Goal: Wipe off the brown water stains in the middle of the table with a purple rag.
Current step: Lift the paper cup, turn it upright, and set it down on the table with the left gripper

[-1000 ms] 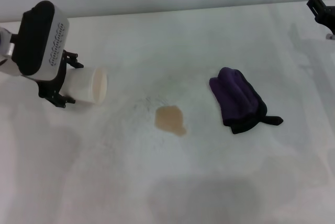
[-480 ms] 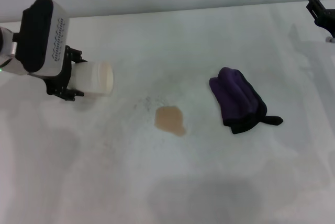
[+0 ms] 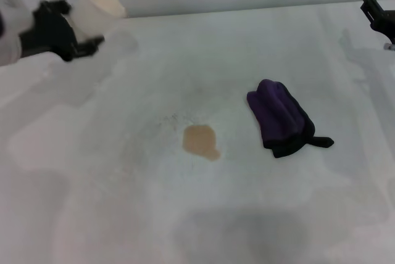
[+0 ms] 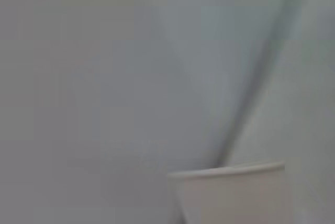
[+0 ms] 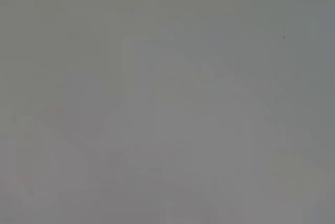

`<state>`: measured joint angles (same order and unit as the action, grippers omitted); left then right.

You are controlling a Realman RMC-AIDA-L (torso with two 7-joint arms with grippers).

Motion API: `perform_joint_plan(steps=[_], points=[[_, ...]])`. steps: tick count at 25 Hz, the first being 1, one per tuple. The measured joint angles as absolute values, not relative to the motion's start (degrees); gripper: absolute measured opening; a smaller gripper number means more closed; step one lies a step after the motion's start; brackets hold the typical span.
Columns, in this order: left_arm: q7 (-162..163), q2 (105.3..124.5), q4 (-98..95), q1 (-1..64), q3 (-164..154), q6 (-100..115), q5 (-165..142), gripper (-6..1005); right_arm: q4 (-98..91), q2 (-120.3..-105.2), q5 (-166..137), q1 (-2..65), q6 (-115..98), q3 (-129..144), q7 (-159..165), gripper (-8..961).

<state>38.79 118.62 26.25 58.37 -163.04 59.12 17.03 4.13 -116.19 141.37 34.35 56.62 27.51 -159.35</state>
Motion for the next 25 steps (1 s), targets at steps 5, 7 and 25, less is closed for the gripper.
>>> perform_joint_plan(steps=[5,7,25], points=[[37.9,118.67,19.9,50.2,-163.0,62.1,35.6,720,4.0,-116.19,140.6,33.7,58.1,28.1,-159.4,841],[35.7,118.65,16.3,46.8,-163.0,63.7,42.4,719,3.8,-116.18,140.3,33.1,59.2,28.2,-159.4,841],[19.5,119.55,-8.5,29.6,-162.9,61.5,59.6,717,3.7,-115.98,136.9,29.9,66.9,28.4,-159.3,840]])
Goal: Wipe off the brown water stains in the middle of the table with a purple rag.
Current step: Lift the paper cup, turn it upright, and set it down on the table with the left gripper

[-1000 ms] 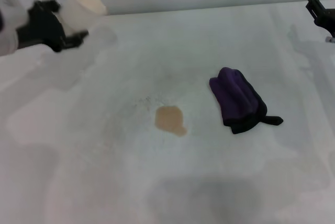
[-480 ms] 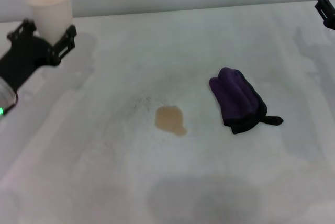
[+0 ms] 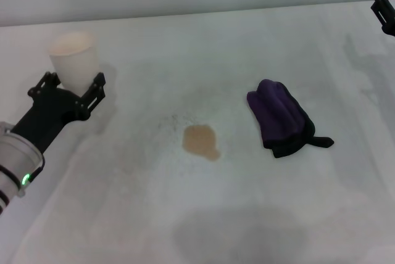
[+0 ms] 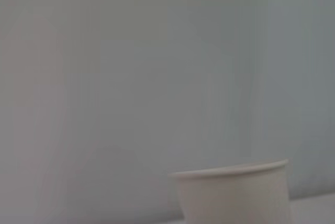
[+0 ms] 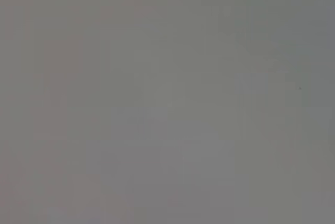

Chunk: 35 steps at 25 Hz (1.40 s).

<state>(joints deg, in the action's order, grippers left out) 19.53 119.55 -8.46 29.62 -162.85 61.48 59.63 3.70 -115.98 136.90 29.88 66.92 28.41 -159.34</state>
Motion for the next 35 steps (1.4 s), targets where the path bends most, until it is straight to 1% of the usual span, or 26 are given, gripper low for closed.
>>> perform_joint_plan(steps=[11,20,34,35], points=[[14.5,119.7,-9.4,26.6,-162.9,59.5,59.3,715,4.1,-116.14,136.8,29.9,67.2,28.9,-159.3,840],[10.7,119.71,-11.3,26.1,-162.9,54.4,59.3,719,4.2,-116.19,136.2,30.5,67.4,29.6,-159.3,840],[10.2,119.79,-13.8,22.3,-162.9,55.9,59.6,720,4.2,-116.2,135.5,30.6,68.9,29.7,-158.5,839],[10.0,119.79,-13.8,21.9,-162.9,56.5,59.6,739,4.2,-116.2,135.4,30.6,69.0,29.7,-158.5,839]])
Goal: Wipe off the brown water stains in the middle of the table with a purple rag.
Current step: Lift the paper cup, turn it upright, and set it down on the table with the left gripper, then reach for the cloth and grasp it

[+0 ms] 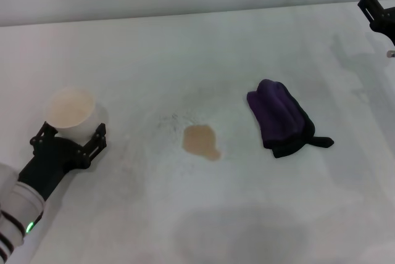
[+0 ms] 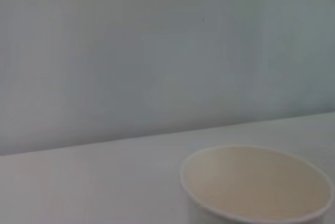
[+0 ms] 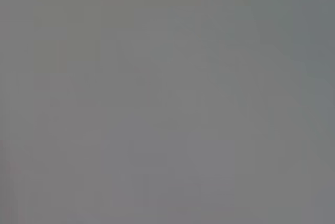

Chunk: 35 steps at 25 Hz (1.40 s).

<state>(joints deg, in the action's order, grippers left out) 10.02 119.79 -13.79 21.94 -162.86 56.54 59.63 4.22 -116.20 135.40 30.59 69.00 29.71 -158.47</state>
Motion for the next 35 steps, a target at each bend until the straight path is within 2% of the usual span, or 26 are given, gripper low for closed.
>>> perform_joint_plan(steps=[6,19,35], points=[[9.7,119.76,-13.8,19.8,-162.9,61.4,59.5,897,4.2,-116.15,135.3,30.4,69.5,29.7,-158.5,839],[9.7,119.61,-13.7,16.0,-162.9,64.2,58.5,891,3.9,-116.1,134.7,30.3,71.3,29.9,-158.5,839],[9.7,119.53,-12.5,14.2,-162.9,63.7,58.6,891,4.2,-116.18,134.7,30.1,73.1,31.5,-158.5,838]])
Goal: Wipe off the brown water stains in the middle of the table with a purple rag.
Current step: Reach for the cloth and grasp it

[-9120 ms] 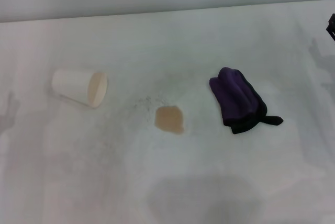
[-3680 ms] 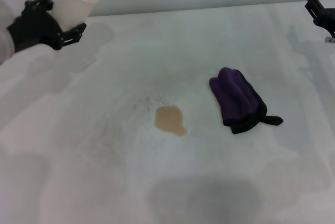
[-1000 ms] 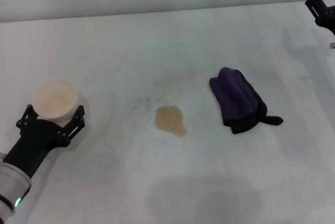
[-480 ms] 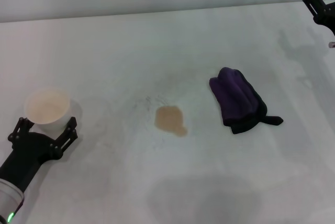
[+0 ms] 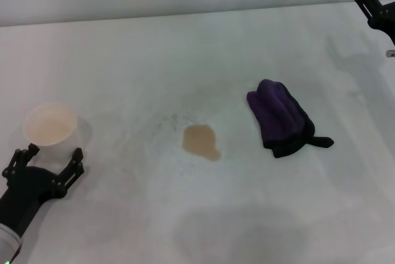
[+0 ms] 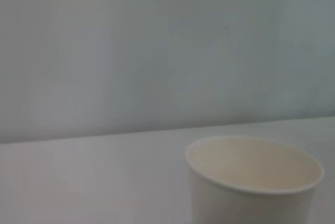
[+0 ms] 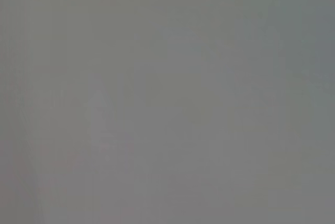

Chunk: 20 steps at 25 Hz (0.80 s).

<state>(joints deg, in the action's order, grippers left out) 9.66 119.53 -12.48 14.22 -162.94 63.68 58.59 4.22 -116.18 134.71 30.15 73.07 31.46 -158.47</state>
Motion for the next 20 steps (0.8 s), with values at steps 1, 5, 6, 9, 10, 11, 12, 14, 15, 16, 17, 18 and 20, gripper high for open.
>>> perform_joint_plan(steps=[1,5,6,9,10,11,12,14,15,16,17,18,20], points=[[9.7,119.53,-12.5,14.0,-162.9,63.7,58.6,891,4.2,-116.18,134.7,30.2,73.1,31.6,-158.5,838],[9.7,119.52,-12.5,13.2,-162.9,63.9,58.6,891,4.2,-116.2,134.7,30.4,73.1,32.0,-158.5,838],[9.7,119.52,-12.5,13.2,-162.9,63.9,58.6,891,4.2,-116.19,134.7,30.5,73.1,32.0,-158.5,838],[9.7,119.46,-12.7,12.4,-163.0,64.6,58.5,891,4.2,-116.19,134.7,30.6,73.1,32.0,-158.5,838],[9.7,119.46,-12.8,12.0,-162.9,65.2,58.5,891,4.2,-116.2,134.7,30.6,73.1,32.0,-158.5,838],[9.7,119.46,-12.8,12.0,-162.9,65.2,58.5,891,4.2,-116.2,134.7,30.6,73.1,32.0,-158.5,838],[9.7,119.45,-12.9,11.7,-162.9,65.6,58.5,891,4.2,-116.2,134.7,30.6,73.1,32.0,-158.5,838],[9.7,119.44,-13.0,10.9,-162.9,67.0,58.4,891,4.2,-116.19,134.7,30.6,73.1,32.0,-158.5,838],[9.7,119.44,-13.0,10.5,-162.9,67.6,58.4,892,4.2,-116.2,134.7,30.6,73.1,32.0,-158.5,838],[9.8,119.46,-13.1,9.7,-162.9,69.6,58.4,892,4.2,-116.19,134.7,30.6,73.0,32.0,-158.5,838],[9.8,119.46,-13.1,9.7,-162.9,69.6,58.4,892,4.2,-116.19,134.7,30.6,73.0,32.0,-158.5,838],[9.9,119.46,-13.1,9.3,-162.9,70.6,58.4,892,4.2,-116.2,134.7,30.6,73.0,32.0,-158.5,838],[10.0,119.47,-13.1,8.8,-162.9,71.8,58.3,892,4.2,-116.18,134.7,30.7,72.8,32.0,-157.9,838]])
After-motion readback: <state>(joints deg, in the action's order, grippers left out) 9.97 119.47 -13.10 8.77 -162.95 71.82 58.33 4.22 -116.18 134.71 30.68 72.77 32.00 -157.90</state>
